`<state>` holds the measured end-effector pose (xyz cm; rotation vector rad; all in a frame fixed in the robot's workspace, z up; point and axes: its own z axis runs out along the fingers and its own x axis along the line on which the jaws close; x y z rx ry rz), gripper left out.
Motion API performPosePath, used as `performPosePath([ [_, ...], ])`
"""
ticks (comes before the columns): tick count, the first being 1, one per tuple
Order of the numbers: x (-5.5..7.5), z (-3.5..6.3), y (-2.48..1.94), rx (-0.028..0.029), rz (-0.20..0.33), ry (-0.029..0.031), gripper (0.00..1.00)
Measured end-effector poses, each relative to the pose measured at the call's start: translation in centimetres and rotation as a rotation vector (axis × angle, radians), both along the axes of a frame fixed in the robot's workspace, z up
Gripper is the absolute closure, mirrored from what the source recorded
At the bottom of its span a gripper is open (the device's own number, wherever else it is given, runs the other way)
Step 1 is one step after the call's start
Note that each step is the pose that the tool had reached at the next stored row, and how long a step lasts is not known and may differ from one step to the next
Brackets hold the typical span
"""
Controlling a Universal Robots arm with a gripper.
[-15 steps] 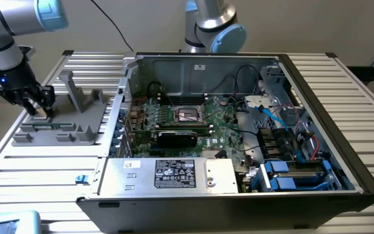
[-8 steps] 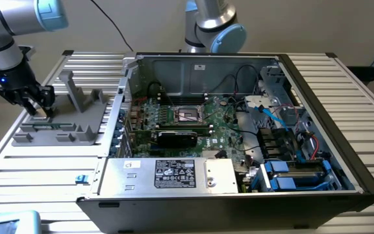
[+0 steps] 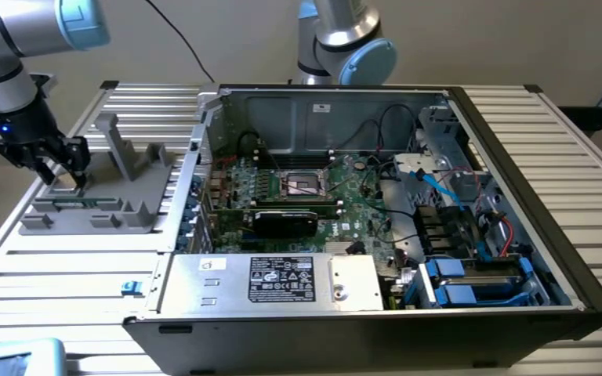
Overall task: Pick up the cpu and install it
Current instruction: 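Pick up the cpu and move it towards the insertion slot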
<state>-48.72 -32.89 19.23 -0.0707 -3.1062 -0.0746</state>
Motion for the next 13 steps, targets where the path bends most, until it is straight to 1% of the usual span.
performPosePath([
  [13, 0.0, -0.52, 0.0, -0.0001, 0.0, 0.0002, 0.38],
])
